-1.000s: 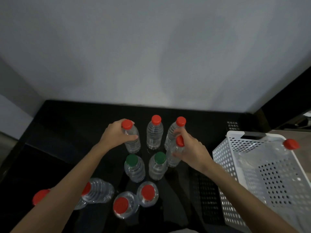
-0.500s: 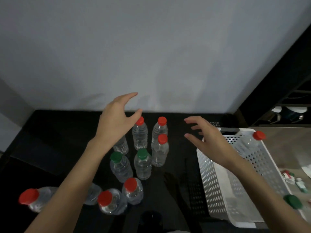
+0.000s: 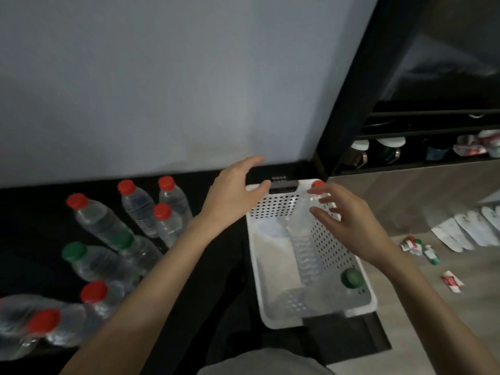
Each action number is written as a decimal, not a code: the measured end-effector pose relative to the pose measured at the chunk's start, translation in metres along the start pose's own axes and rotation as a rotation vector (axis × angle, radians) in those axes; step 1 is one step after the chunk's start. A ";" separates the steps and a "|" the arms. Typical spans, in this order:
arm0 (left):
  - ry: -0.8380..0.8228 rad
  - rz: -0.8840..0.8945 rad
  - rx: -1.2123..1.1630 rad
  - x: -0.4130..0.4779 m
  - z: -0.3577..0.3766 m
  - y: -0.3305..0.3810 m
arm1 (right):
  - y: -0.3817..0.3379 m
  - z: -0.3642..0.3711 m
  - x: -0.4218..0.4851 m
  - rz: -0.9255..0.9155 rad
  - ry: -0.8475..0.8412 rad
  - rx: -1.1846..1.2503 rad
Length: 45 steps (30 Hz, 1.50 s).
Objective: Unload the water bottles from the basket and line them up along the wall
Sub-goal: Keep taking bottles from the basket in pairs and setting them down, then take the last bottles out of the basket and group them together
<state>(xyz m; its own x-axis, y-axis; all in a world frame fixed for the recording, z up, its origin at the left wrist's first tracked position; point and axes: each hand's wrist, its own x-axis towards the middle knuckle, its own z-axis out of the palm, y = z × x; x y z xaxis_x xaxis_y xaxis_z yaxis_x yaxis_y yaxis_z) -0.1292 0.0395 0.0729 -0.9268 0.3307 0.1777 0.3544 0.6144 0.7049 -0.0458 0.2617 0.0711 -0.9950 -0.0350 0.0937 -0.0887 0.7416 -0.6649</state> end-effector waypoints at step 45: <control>0.304 -0.307 -0.013 -0.057 0.089 0.020 | 0.092 0.040 0.034 -0.015 -0.146 0.226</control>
<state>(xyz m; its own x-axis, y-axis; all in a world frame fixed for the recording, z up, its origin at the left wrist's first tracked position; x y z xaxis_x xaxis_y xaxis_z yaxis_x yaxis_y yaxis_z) -0.0583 0.0968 0.0159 -0.9840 -0.0939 0.1512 0.0562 0.6417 0.7649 -0.0898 0.3022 -0.0164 -0.9882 -0.1530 0.0077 -0.0949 0.5723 -0.8145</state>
